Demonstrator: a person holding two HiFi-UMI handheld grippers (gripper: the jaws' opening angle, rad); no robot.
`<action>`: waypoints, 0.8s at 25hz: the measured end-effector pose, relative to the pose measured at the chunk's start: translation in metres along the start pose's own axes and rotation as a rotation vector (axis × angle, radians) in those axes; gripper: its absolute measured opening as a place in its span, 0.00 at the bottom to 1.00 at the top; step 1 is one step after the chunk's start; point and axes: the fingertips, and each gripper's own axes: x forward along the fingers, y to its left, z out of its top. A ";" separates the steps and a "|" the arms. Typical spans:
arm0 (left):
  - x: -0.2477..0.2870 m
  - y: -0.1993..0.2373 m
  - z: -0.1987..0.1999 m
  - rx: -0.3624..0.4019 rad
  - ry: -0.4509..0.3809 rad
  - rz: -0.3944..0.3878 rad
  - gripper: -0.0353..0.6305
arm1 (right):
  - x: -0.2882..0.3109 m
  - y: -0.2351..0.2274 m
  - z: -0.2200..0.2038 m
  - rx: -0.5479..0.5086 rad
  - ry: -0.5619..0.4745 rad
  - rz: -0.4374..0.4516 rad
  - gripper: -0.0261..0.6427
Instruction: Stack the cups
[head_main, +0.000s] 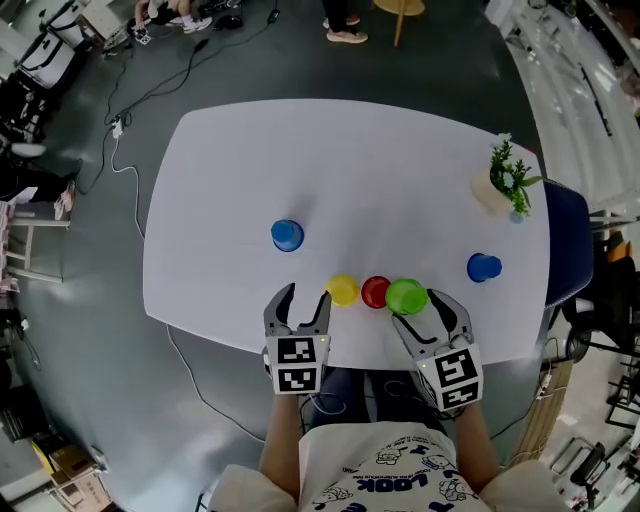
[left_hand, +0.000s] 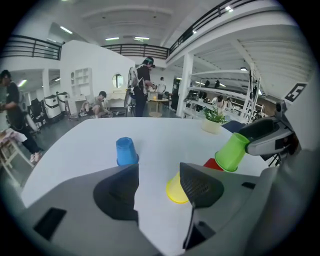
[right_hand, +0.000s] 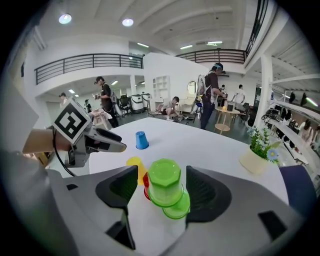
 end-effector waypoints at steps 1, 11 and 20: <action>0.000 0.008 0.001 -0.023 -0.004 0.008 0.45 | -0.003 -0.001 0.002 0.011 -0.014 -0.006 0.52; 0.046 0.092 0.032 -0.065 -0.025 0.082 0.49 | -0.025 -0.038 0.018 0.205 -0.130 -0.105 0.51; 0.093 0.110 0.028 0.020 0.084 0.064 0.41 | -0.042 -0.085 0.010 0.292 -0.134 -0.262 0.51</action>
